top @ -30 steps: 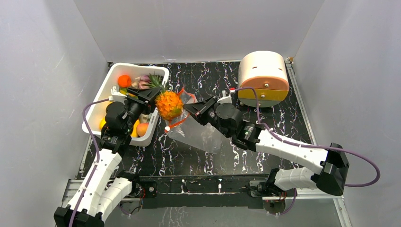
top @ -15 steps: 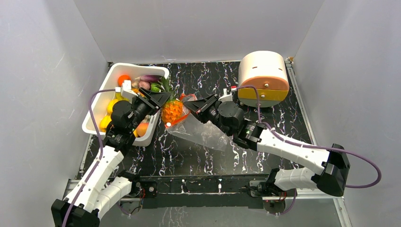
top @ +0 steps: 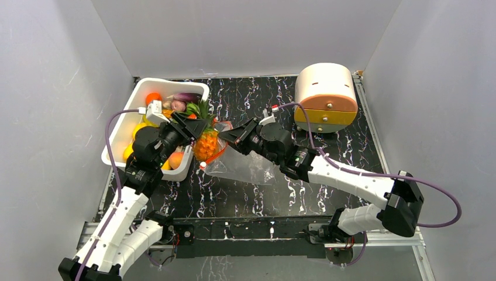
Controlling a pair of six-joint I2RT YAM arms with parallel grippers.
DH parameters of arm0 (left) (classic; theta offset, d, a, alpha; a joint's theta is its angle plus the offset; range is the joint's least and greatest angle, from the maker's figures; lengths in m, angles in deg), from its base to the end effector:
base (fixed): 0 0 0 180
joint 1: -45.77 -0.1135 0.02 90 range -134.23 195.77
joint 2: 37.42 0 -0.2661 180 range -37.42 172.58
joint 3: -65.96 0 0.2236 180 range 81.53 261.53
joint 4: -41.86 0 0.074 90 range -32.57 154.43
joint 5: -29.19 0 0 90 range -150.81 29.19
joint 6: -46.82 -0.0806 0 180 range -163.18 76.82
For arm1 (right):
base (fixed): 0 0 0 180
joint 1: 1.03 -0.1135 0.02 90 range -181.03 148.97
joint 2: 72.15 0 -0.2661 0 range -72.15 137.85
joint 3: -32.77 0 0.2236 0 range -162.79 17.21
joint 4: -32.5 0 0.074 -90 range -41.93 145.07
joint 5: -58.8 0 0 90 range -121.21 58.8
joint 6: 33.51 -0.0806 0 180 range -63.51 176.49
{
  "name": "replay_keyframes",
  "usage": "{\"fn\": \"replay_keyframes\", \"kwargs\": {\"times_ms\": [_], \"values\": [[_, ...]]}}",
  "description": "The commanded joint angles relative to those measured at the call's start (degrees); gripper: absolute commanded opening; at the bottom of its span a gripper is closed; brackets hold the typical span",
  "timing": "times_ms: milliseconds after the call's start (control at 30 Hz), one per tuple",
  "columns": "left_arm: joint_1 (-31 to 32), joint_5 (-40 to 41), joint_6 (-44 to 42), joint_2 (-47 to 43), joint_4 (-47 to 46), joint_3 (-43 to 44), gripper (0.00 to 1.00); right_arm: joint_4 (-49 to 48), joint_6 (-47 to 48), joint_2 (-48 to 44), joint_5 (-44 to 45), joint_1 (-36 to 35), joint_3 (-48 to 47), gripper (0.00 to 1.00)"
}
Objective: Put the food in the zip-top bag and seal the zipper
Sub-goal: Place the fake fruit in the zipper food storage bag.
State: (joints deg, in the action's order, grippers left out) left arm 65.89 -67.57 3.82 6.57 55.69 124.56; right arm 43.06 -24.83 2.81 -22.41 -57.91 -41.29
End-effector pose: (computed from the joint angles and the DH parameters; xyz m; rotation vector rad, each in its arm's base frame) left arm 0.1835 -0.0773 0.3568 -0.2867 1.6238 -1.0034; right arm 0.1880 0.2656 0.3364 0.5650 1.9947 1.5237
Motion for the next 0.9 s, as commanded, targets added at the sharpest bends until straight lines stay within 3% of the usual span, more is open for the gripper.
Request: {"fn": "replay_keyframes", "kwargs": {"times_ms": [0, 133, 367, 667, 767, 867], "values": [[0.51, 3.59, -1.98, -1.17, 1.94, 3.12, 0.03, -6.23, -3.35, -0.49, -1.44, 0.11, -1.78, 0.00], [0.46, 5.27, -3.42, -0.31, 4.48, 4.76, 0.02, -7.21, -3.00, 2.08, -3.30, 0.08, -3.95, 0.00], [0.52, 9.75, -4.45, -0.04, 9.55, 6.23, 0.01, -3.11, 6.11, 6.77, -8.63, 0.11, -12.10, 0.00], [0.45, 15.83, -3.11, 1.15, 17.25, 8.09, 0.00, -5.55, 6.94, 9.56, -10.39, 0.11, -11.25, 0.00], [0.49, 17.79, 8.65, 3.39, 23.72, 10.84, 0.00, -7.19, 6.12, 10.15, -7.41, 0.11, -10.28, 0.00], [0.45, 10.14, 18.70, 6.66, 24.27, 12.75, 0.00, -11.51, 5.24, 8.70, -6.69, 0.11, -5.92, 0.00]]}}
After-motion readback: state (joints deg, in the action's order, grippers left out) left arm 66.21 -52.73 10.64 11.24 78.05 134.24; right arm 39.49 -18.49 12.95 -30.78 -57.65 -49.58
